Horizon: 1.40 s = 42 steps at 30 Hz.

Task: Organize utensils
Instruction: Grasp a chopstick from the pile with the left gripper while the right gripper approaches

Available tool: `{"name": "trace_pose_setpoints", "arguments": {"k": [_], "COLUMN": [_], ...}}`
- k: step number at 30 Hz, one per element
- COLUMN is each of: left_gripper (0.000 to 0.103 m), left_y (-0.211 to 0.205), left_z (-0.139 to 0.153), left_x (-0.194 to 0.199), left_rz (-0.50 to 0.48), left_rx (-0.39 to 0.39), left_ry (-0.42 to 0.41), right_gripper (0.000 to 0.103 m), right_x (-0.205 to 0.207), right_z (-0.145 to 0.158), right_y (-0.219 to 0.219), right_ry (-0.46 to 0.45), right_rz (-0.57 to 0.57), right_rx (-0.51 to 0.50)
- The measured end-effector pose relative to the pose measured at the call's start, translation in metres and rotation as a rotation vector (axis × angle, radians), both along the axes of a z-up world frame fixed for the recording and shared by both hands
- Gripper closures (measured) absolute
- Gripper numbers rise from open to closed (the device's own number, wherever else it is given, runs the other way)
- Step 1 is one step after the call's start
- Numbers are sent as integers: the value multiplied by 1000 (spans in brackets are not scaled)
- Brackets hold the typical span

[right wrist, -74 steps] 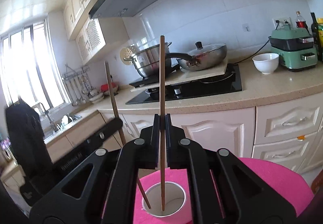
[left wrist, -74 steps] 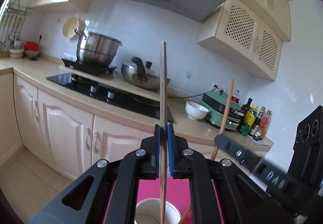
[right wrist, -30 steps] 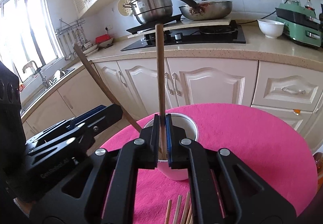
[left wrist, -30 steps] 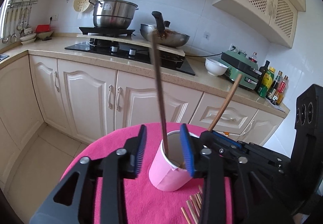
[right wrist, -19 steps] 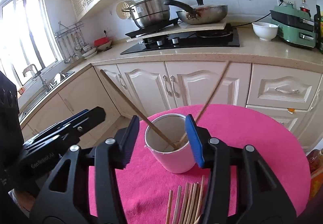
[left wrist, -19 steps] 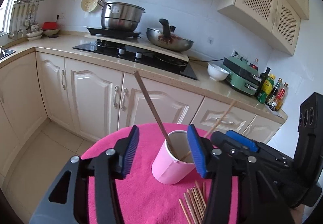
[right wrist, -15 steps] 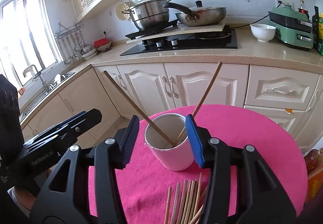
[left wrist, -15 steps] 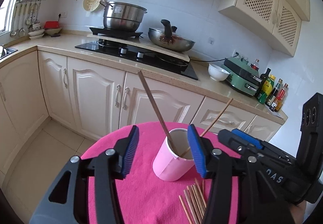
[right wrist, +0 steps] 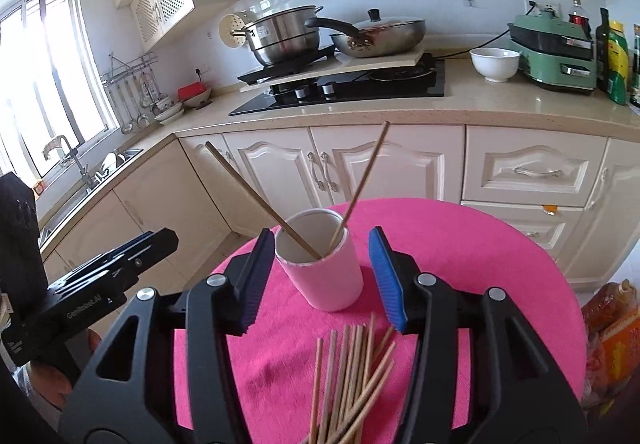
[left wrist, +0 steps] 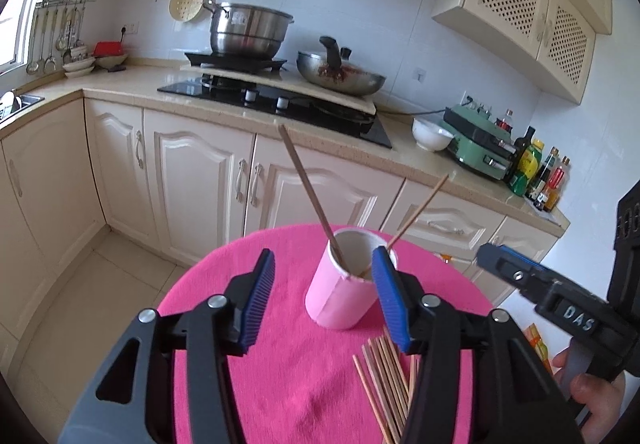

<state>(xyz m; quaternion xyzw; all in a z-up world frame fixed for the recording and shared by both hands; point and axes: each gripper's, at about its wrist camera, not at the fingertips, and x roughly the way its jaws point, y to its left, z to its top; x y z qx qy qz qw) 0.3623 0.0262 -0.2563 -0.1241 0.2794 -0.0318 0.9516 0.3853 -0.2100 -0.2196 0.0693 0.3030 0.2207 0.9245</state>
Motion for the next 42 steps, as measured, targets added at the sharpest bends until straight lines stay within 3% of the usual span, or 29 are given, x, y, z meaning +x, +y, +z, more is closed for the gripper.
{"name": "trace_pose_setpoints", "arguments": {"k": [10,21,27,31,37,40,42], "left_gripper": [53,53,53,53,73,74,75], "left_y": [-19,-54,-70,-81,-78,-80,-88], "left_z": [-39,-114,-139,-148,-159,-160,-160], "left_x": [-12,1,15,23,33,40,45], "left_rz": [-63,-187,-196,-182,-151,-150,-152], "left_rx": [7,-30,-31,26,40,35,82], "left_ry": [114,366,475,512,583,613,632], "right_gripper": [54,54,54,54,54,54,55], "right_x": [-26,-37,-37,-35,-34,-31,-29], "right_z": [-26,-87,-106,-113,-121,-123,-127], "right_y": [-34,-62,-66,-63,-61,-60,-58], "right_ry": [83,270,342,380,416,431,450], "right_rz": [-79,-144,-135,-130,-115,-111,-106], "right_rx": [-35,-58,-36,-38,-36,-35,-35]}}
